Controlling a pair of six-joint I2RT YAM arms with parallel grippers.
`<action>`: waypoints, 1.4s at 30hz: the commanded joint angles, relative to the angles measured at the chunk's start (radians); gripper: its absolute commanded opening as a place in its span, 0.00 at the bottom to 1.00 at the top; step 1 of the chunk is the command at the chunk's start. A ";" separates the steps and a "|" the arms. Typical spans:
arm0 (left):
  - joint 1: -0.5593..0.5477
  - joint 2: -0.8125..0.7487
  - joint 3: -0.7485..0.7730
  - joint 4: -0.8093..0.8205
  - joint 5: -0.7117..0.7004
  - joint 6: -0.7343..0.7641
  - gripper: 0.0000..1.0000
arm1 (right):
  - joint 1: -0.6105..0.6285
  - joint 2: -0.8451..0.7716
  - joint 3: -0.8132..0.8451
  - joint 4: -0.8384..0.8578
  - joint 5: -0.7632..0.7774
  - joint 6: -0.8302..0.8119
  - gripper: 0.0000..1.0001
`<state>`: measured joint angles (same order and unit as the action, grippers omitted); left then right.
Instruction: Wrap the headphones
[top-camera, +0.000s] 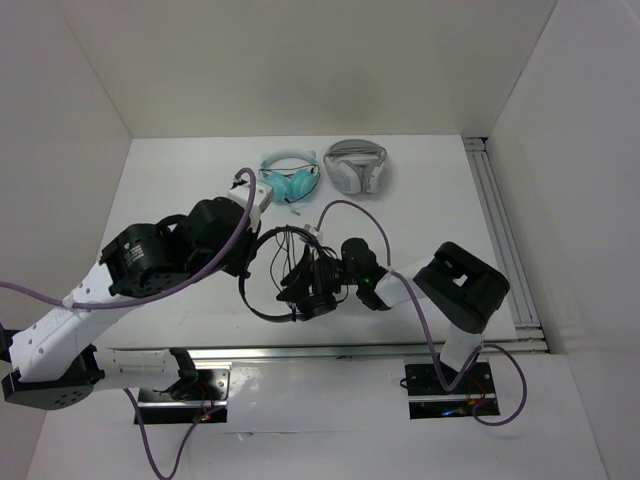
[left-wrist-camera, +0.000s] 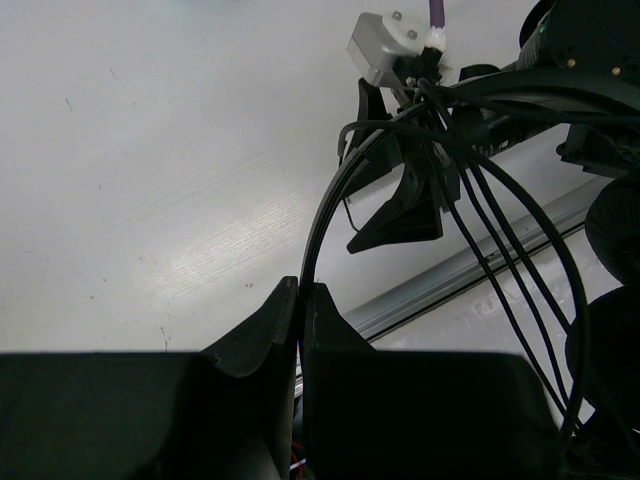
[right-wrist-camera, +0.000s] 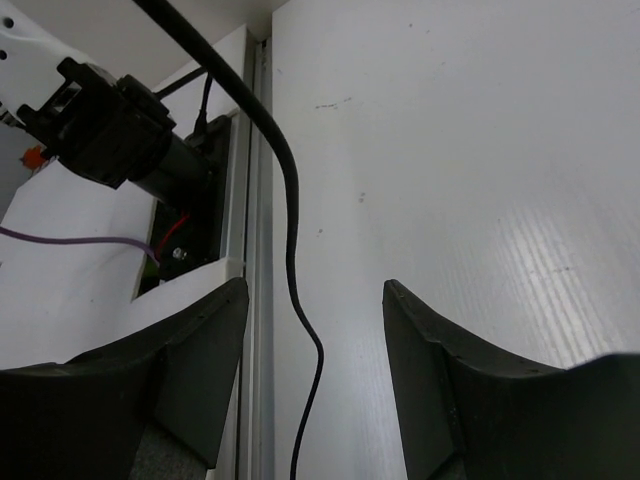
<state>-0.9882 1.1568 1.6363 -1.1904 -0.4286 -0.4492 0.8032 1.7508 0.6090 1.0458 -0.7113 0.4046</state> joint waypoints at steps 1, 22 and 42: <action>0.010 -0.017 0.037 0.048 0.010 -0.022 0.00 | 0.019 0.032 0.021 0.085 0.029 -0.001 0.63; 0.137 -0.065 0.146 0.020 -0.142 -0.075 0.00 | 0.019 0.168 -0.037 0.212 0.045 0.019 0.04; 0.482 0.009 -0.107 0.225 -0.139 0.061 0.00 | 0.514 -0.494 -0.278 -0.234 0.686 -0.165 0.00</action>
<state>-0.5362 1.1561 1.5776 -1.1004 -0.5240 -0.4194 1.2186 1.3640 0.3325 1.0054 -0.2756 0.3229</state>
